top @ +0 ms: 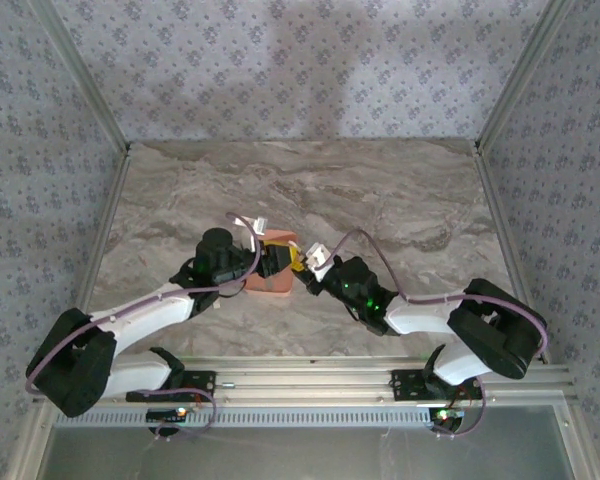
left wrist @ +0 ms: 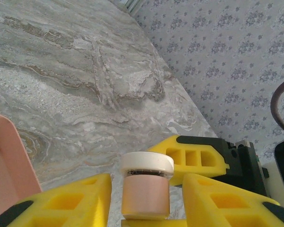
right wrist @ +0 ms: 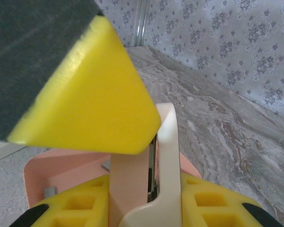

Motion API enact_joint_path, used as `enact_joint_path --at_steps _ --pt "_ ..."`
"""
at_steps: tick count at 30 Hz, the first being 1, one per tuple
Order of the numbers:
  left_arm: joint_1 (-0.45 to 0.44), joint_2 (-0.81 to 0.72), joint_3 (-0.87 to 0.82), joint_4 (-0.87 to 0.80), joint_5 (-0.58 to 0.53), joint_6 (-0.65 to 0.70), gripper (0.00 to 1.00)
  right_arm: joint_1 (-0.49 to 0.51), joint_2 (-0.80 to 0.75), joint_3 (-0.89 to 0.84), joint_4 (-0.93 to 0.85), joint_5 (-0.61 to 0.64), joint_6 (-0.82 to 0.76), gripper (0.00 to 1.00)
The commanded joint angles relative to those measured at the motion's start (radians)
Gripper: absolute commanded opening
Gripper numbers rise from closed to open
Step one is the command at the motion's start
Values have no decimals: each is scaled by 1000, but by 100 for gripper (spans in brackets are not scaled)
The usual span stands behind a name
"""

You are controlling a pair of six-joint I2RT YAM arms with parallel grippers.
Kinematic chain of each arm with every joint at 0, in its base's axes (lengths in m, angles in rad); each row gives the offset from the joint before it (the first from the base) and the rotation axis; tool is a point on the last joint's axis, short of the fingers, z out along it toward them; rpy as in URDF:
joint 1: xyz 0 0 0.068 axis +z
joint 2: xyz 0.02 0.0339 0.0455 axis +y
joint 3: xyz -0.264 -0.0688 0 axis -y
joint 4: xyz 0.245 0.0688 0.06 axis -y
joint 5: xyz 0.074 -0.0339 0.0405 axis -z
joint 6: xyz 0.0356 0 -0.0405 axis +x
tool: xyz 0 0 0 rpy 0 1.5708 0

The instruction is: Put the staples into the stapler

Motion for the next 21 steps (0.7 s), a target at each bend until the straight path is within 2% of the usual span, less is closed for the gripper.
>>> enact_joint_path --at_steps 1,4,11,13,14,16,19,21 --pt "-9 1 21 20 16 13 40 7 7 -4 47 7 21 30" --pt "-9 -3 22 15 16 19 32 7 7 -4 50 6 22 30" --pt "-8 -9 22 3 10 31 24 6 8 -6 52 9 27 30" --pt "-9 -19 25 -16 5 53 18 7 6 -11 54 15 29 31" --pt "-8 -28 30 -39 1 75 18 7 1 -17 54 20 34 35" --pt "-9 -54 47 -128 -26 147 16 3 -19 -36 46 35 57 58" --pt "-11 -97 86 -281 -58 349 13 -23 -73 -70 12 15 120 71" --pt "-14 -127 115 -382 -76 478 13 -49 -131 -75 -63 -19 174 73"
